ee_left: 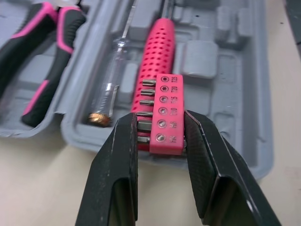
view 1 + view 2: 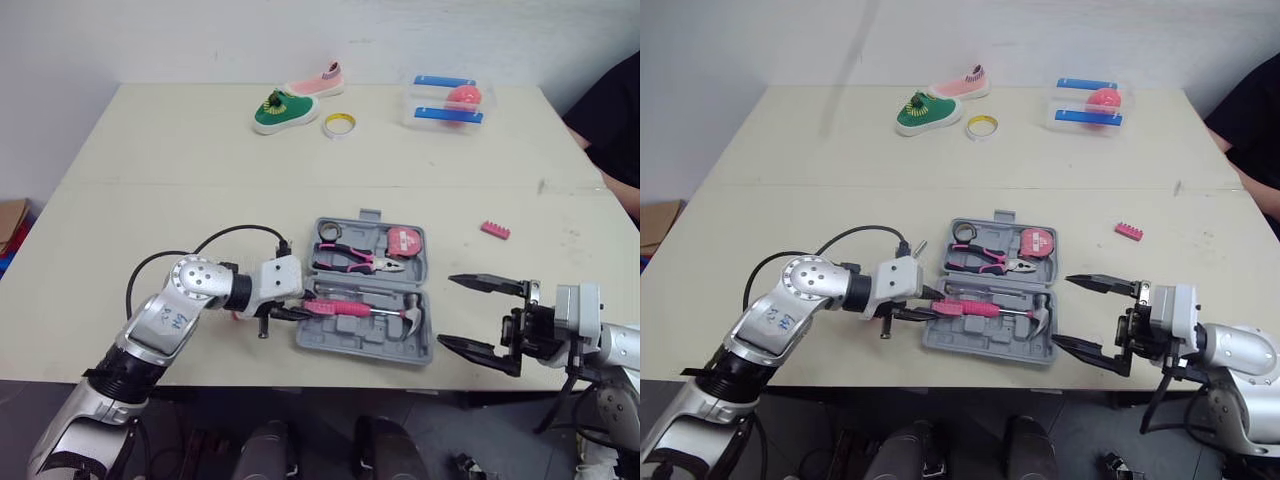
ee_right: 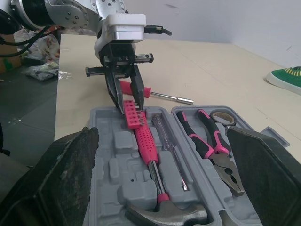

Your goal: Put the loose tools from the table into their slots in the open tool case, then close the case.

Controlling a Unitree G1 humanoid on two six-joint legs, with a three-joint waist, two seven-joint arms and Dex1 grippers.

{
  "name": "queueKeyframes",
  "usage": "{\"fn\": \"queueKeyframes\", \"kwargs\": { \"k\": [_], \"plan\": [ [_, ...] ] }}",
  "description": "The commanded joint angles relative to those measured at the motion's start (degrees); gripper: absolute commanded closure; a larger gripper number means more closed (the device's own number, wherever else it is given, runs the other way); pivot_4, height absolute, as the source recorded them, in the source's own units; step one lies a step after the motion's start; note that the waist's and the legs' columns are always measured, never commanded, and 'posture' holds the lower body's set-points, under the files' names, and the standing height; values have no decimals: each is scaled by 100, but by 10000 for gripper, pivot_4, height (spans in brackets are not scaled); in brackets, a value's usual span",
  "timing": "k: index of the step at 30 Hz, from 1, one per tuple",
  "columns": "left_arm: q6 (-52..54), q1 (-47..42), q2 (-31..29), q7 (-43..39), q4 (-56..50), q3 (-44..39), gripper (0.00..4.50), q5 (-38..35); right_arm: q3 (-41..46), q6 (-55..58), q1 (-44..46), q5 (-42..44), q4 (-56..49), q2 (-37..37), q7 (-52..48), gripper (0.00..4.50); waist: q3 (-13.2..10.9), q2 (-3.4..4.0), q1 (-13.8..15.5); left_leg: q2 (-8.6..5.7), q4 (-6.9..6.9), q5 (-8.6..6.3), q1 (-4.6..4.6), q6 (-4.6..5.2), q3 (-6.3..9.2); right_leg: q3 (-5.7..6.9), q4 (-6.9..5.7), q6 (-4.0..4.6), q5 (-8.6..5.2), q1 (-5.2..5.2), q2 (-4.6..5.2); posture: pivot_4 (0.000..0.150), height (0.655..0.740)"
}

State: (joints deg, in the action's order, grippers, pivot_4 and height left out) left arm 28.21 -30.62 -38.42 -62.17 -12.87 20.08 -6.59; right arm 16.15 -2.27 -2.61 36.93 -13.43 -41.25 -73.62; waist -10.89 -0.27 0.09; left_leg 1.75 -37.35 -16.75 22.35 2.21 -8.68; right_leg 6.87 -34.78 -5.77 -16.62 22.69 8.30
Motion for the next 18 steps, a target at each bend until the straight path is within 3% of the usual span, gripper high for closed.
{"fn": "queueKeyframes", "kwargs": {
  "k": [1, 18],
  "plan": [
    [95, -81, -52, -118, -250, 64, 37801, -18, 29, -27, 36, 35, -159, -3, 16, 0, 0, 0, -1, 0, 0, 0, 0, 0, 0, 0, 0, 0, 0, 0, 0, 1500, 7400],
    [270, -92, 229, 380, -156, 427, 37801, 482, 112, -553, -152, -65, 369, 204, -295, 0, 0, -1, 79, -4, -22, -2, -1, 8, 10, -3, -9, 0, 0, -12, 6, 1500, 7400]
  ]
}}
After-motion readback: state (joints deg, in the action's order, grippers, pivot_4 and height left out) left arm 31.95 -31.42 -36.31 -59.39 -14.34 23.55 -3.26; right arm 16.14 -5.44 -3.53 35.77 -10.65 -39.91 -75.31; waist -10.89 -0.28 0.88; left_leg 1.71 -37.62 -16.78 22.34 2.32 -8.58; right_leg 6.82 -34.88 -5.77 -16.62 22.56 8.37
